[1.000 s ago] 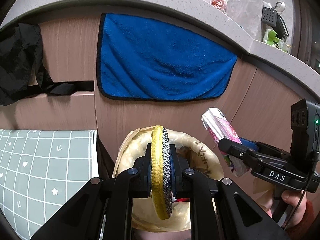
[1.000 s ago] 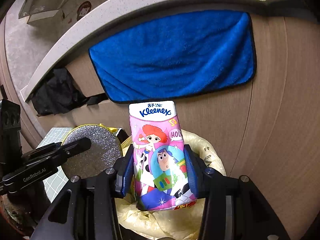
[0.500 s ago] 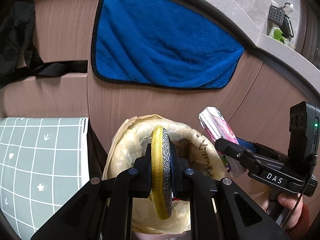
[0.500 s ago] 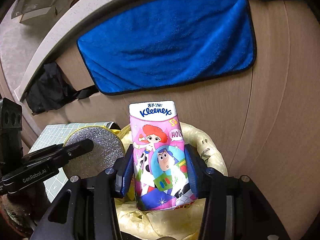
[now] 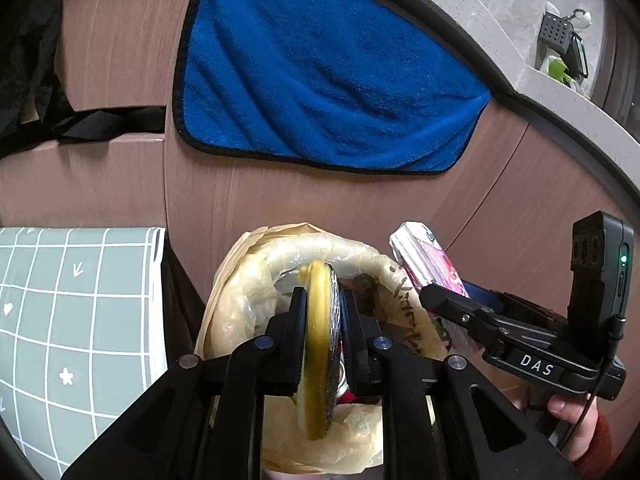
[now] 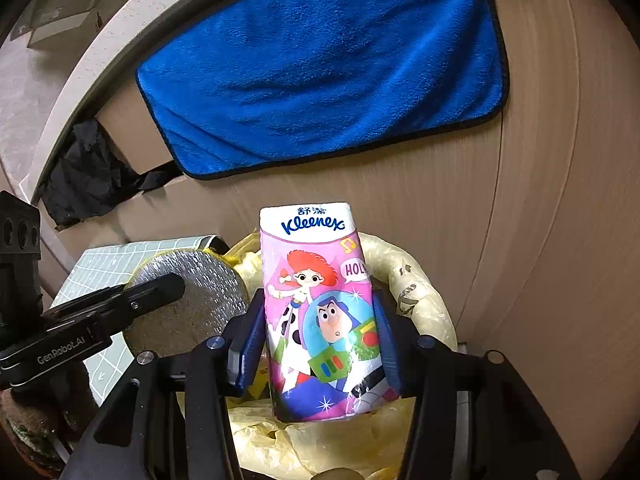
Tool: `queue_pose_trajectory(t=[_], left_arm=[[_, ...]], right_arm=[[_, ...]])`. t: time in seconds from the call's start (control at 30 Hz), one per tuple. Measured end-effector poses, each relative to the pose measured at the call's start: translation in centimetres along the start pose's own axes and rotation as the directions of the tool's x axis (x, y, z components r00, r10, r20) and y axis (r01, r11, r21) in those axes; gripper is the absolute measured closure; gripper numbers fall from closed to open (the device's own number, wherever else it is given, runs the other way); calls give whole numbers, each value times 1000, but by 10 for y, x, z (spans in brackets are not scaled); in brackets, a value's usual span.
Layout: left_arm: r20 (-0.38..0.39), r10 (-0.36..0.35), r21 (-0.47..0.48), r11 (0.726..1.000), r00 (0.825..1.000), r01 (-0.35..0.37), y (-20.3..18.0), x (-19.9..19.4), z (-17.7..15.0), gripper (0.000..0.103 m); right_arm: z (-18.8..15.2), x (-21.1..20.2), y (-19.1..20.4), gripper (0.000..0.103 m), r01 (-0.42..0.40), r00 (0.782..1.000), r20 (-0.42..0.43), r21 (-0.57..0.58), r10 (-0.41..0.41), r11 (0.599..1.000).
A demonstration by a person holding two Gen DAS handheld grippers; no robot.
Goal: Collect trash
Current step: 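Carry the scrubber pad and tissue pack over the bin, then open both tools to drop the pad and tissue pack into the bin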
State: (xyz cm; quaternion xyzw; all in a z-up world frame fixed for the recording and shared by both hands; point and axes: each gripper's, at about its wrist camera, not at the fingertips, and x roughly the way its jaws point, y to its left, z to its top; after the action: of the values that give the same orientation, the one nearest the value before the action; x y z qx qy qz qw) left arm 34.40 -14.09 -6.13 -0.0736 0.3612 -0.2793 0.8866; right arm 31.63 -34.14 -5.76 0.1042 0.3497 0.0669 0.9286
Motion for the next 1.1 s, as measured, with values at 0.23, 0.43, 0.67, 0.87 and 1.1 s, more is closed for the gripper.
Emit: queue_pose_trajectory(t=[0.23,0.43,0.67,0.87,1.1], left_arm=[[-3,-26,-9,1000,1000,26,1,-2,1,45],[9,-5,-16,1000,1000,5,0,-11,0,32],[55,75,-18,997,996,-74,4,-35,-1,28],[108,181,14,983,978,-183,5,-76,-11,28],[217,309,64,942,926,-329,-18,-155,-45,28]], right_arm=[[-3,-1,0,53,21,1000,-1,5,-21,1000],[-2,-10,3,53,-5,1000,24,9,5,1000],[-4,-30,5,52,-29,998,59,37,26,999],[-12,-60,15,47,-74,993,97,61,68,995],[-45,-116,61,43,-9,990,137,-64,18,998]])
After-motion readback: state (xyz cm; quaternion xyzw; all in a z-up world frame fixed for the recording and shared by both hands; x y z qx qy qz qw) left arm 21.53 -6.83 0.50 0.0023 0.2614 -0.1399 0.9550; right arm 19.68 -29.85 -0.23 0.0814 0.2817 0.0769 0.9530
